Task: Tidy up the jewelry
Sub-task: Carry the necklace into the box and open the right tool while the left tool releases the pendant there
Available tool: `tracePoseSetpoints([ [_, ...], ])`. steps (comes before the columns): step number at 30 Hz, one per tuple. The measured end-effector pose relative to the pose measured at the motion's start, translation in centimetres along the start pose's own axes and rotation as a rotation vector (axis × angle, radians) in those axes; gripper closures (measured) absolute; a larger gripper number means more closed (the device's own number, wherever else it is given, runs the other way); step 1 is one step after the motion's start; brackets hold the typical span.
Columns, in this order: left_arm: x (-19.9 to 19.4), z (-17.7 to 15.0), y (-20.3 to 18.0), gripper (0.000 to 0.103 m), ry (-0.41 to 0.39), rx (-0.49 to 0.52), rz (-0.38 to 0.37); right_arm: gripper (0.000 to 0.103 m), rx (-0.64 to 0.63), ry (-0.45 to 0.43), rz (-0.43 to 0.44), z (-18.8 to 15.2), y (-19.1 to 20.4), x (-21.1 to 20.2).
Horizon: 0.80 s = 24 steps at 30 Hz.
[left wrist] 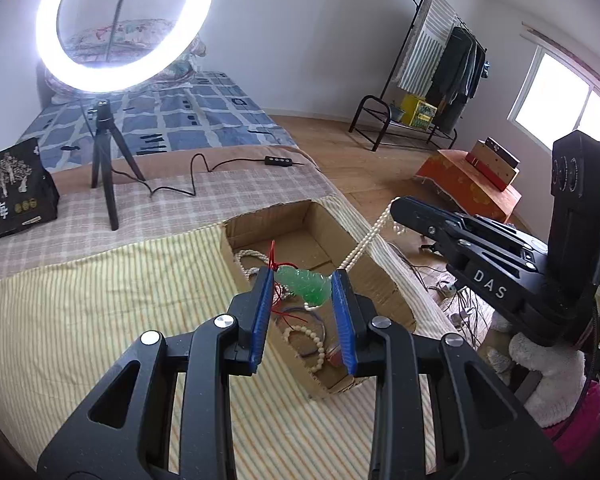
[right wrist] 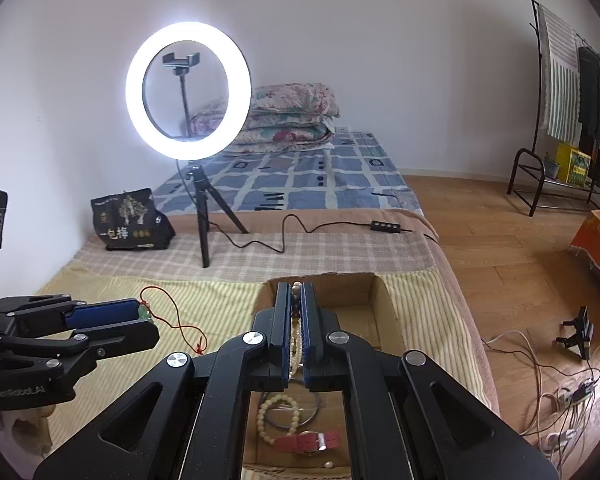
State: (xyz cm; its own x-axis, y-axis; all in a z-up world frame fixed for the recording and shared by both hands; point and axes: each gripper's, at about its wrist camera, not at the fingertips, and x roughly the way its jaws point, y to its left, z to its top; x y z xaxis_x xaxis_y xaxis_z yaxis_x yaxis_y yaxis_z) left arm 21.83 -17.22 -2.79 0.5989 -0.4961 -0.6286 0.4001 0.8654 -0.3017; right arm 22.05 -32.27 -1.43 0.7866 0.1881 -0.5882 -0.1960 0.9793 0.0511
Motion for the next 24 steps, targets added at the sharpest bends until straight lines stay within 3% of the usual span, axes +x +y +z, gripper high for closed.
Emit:
tracePoseSetpoints([
  [15, 5.8, 0.7, -2.6, 0.074, 0.032, 0.016, -0.013, 0.1, 0.046, 0.032, 0.001, 0.6, -4.3, 4.8],
  [24, 8.4, -0.2, -3.9, 0.074, 0.065, 0.057, 0.01, 0.1, 0.077, 0.1, 0.01, -0.1, -6.4, 8.0],
])
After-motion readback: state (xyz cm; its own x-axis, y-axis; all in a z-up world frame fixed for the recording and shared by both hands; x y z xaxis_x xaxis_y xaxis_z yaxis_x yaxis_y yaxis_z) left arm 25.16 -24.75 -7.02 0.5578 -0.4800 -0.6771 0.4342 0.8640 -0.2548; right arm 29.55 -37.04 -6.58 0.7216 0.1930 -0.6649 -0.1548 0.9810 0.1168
